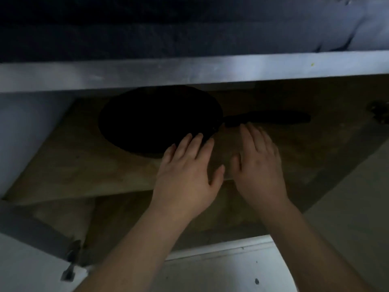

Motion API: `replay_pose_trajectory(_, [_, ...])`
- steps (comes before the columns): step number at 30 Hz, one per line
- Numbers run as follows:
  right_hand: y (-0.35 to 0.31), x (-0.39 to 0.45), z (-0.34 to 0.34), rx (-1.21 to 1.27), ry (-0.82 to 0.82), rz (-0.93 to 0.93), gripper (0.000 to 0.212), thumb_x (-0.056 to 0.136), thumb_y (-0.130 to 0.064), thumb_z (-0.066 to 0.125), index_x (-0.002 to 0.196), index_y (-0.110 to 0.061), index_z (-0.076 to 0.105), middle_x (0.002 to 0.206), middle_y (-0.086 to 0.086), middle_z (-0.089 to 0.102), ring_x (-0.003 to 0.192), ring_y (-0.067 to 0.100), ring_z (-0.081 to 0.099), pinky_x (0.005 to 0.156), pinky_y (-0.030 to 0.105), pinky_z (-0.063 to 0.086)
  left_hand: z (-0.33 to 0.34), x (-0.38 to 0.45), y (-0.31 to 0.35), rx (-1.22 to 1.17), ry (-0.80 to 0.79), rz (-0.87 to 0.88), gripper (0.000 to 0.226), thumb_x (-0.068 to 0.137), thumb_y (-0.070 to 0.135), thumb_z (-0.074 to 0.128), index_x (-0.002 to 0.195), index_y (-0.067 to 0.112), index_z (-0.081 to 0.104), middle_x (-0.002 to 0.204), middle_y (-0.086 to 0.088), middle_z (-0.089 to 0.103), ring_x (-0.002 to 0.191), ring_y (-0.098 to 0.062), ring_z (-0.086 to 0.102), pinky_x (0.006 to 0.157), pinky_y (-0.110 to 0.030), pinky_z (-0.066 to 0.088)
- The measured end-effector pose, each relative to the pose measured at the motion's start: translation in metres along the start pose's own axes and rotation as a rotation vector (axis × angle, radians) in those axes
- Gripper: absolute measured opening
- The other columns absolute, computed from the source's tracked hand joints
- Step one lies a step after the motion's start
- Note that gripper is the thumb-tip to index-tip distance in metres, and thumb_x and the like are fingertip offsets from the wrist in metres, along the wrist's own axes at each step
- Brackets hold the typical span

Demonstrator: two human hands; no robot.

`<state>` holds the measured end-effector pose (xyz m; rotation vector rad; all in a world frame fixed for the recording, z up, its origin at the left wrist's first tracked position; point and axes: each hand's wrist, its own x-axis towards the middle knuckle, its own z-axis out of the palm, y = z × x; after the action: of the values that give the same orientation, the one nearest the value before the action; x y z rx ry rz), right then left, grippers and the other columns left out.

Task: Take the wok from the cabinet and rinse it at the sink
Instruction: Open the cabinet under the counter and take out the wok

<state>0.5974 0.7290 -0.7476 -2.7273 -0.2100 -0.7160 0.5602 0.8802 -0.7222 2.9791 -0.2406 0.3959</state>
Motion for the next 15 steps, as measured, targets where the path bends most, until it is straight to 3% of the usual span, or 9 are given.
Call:
replay_pose_trajectory(5, [0.02, 0.019, 0.014, -0.162, 0.013, -0.05, 0.061, 0.09, -0.031, 0.034, 0.147, -0.01, 0.034, 0.152, 0.012, 0.036, 0.142, 0.028, 0.029, 0.118, 0.044, 0.019, 0.016, 0.009, -0.001, 0.076, 0.034, 0.042, 0.065, 0.094, 0.059, 0.024, 0.152, 0.029, 0.019, 0.16, 0.002, 0.019, 0.148, -0.017, 0.011, 0.12, -0.043, 0.014])
replay_pose_trajectory(10, [0.036, 0.046, 0.012, -0.251, 0.021, -0.136, 0.06, 0.087, -0.027, 0.03, 0.145, -0.009, 0.039, 0.149, 0.013, 0.041, 0.14, 0.032, 0.033, 0.117, 0.048, 0.022, 0.021, 0.02, -0.001, 0.066, 0.1, 0.068, 0.065, 0.094, 0.058, 0.025, 0.151, 0.027, 0.025, 0.158, 0.001, 0.027, 0.147, -0.018, 0.018, 0.119, -0.042, 0.018])
replay_pose_trajectory(15, [0.053, 0.062, 0.012, -0.353, -0.059, -0.15, 0.058, 0.092, -0.029, 0.043, 0.147, -0.012, 0.036, 0.149, 0.013, 0.041, 0.141, 0.032, 0.03, 0.118, 0.047, 0.013, 0.025, 0.028, 0.01, 0.034, 0.107, 0.099, 0.064, 0.096, 0.058, 0.021, 0.153, 0.029, 0.016, 0.159, 0.003, 0.023, 0.148, -0.015, 0.013, 0.119, -0.042, 0.015])
